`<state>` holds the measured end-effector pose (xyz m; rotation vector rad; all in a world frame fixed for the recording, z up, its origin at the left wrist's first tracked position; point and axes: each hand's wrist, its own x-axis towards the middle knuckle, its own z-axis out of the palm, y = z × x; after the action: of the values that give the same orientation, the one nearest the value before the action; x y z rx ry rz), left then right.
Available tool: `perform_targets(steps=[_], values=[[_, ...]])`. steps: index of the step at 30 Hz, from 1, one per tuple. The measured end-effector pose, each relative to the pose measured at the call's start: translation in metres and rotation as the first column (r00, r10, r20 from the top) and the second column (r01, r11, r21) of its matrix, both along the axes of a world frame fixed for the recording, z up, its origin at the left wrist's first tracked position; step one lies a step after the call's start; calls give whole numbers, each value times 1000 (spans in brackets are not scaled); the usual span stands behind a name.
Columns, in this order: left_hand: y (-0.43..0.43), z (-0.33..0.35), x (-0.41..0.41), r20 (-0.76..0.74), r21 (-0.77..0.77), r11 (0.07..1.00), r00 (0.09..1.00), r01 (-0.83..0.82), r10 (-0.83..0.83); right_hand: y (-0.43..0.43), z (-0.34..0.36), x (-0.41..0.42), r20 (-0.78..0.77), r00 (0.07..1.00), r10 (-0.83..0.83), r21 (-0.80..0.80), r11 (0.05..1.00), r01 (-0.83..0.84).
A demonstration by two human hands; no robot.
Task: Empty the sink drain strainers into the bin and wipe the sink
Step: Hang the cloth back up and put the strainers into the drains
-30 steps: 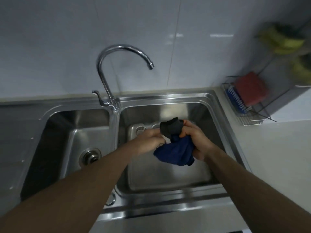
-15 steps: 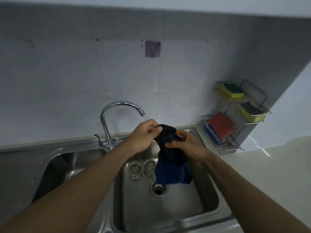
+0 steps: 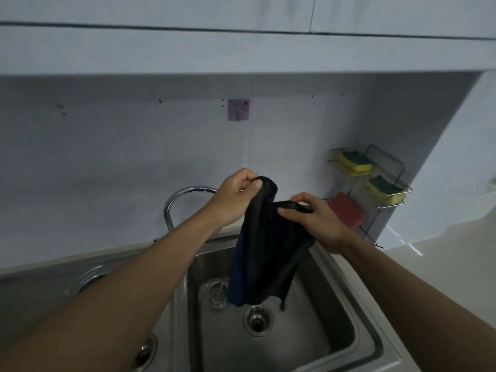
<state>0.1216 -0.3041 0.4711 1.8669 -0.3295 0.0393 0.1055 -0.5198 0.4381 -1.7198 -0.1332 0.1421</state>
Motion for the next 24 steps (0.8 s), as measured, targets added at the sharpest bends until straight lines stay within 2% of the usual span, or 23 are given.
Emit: perform_targets(steps=[4,7,10,13,17,19,21,24], values=[[-6,12,3,20,-9,999,999,50,-50,17,18,0,73,993,98,-100,991,-90],[0,10,5,10,-101,992,997,72,-72,24,32,6,173,985,-22,-115,992,43],[6,-6,5,-81,-140,990,996,16,-28,26,41,11,167,979,-119,-23,992,124],[5,-38,1,-217,-17,998,975,52,-55,27,52,14,83,985,-151,140,980,138],[1,-79,-17,-347,200,934,913,295,-214,26,70,17,-9,990,-142,329,934,137],[-2,-93,-21,-364,294,901,909,320,-204,25,79,20,-49,986,-162,405,899,168],[-6,-98,-26,-380,269,914,905,304,-189,25,85,22,-83,980,-179,453,869,197],[-13,-104,-25,-289,291,922,942,255,-169,25,84,25,-93,974,-205,484,846,224]])
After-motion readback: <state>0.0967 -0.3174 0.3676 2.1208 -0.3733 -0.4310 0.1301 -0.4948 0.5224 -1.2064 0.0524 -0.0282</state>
